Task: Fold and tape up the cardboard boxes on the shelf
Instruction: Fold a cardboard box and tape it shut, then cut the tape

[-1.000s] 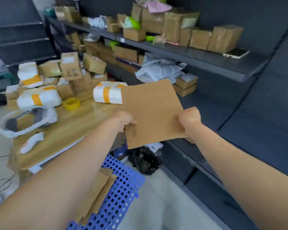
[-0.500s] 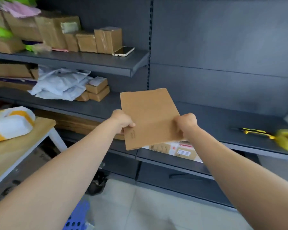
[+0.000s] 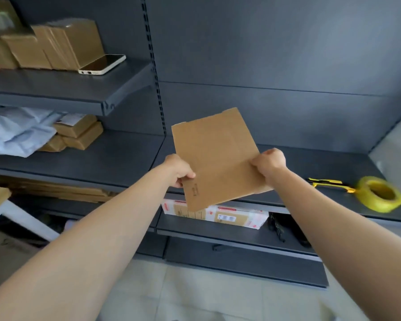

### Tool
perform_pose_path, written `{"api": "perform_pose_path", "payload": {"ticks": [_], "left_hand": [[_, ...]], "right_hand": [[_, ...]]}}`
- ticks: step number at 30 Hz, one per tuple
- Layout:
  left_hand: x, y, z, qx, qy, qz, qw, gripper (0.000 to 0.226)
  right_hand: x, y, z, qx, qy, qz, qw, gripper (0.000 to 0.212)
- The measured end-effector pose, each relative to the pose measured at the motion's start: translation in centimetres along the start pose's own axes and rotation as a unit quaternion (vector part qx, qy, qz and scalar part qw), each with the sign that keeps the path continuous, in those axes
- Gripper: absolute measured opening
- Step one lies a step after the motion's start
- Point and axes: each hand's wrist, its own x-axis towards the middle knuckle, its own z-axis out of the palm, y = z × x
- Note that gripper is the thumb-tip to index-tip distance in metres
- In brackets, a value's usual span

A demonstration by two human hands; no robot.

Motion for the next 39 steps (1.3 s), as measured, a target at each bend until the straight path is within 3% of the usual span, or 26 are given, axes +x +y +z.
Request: {"api": "perform_pose_path", "payload": {"ticks": [4, 7, 14, 19, 27, 39], "left_hand": [[1.7, 1.1, 0.1, 0.003, -0.073, -0.036, 0.997, 0.025], [3.1, 2.3, 0.3, 0.034, -0.097, -0.032, 0.994, 0.042], [7.5, 7.2, 0.5, 0.024, 0.028, 0.151, 0.988, 0.076], [9.0, 9.6, 1.2, -0.015, 0.05, 0.178, 0.983, 0.101], [10.8, 11.0, 3.4, -0.043, 0.084, 0.12, 0.988, 0.085], [11.3, 12.3, 8.0, -0.102, 0.143, 0.043, 0.984, 0.08]], "right_hand": [[1.9, -1.6, -0.5, -0.019, 0.029, -0.031, 0.999, 0.019], [2.8, -3.0, -0.6, -0.016, 0.06, -0.067, 0.996, 0.015], [4.2, -4.6, 0.6, -0.156, 0.104, -0.174, 0.967, 0.026], [5.8, -4.2, 0.7, -0.219, 0.087, -0.224, 0.946, 0.016], [9.8, -3.4, -1.2, -0.248, 0.016, -0.262, 0.933, 0.015], [15.1, -2.2, -4.0, -0.25, -0.074, -0.282, 0.923, 0.012]]}}
